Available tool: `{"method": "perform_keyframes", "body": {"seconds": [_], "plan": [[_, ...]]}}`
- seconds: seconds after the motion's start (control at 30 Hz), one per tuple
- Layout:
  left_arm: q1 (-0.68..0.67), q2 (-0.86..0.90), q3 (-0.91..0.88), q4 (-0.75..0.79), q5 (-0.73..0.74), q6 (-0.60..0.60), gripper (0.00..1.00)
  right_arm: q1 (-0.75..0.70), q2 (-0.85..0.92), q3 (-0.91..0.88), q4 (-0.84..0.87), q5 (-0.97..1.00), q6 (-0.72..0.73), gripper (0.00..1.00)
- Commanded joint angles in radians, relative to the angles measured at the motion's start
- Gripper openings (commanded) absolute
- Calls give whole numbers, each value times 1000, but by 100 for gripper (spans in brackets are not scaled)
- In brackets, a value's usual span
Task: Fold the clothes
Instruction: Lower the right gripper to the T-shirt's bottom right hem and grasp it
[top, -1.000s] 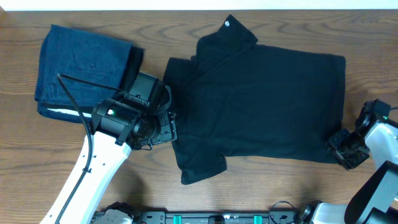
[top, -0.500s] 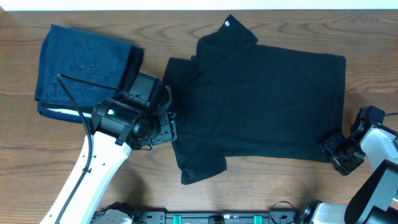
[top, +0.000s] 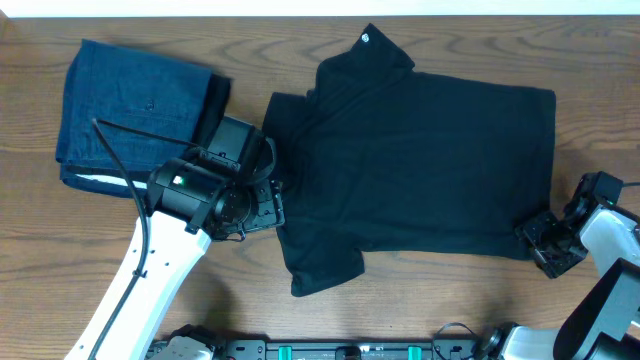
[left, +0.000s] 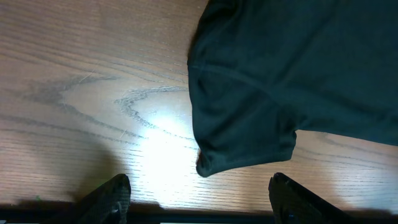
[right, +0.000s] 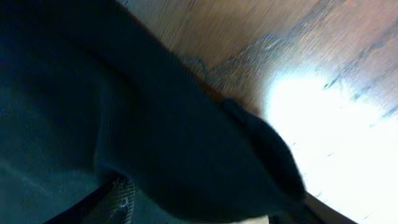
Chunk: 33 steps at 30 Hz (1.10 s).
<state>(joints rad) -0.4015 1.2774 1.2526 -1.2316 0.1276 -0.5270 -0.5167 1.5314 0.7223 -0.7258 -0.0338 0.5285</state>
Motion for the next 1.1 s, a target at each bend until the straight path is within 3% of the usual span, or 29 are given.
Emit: {"method": "perform_keyframes", "body": {"seconds": [0.0, 0.3, 0.8, 0.9, 1.07], "plan": [[-3, 4, -2, -6, -9, 2, 73, -14, -61, -5, -27, -24, -21, 66], [-3, 4, -2, -6, -9, 2, 73, -14, -212, -4, -64, -20, -20, 72], [-3, 4, -2, -7, -9, 2, 73, -14, -37, -10, 10, -19, -20, 75], [-3, 4, -2, -6, -9, 2, 73, -14, 9, -10, 23, -19, -21, 72], [-3, 4, -2, -16, -9, 2, 73, -14, 33, -10, 23, -14, -21, 56]]}}
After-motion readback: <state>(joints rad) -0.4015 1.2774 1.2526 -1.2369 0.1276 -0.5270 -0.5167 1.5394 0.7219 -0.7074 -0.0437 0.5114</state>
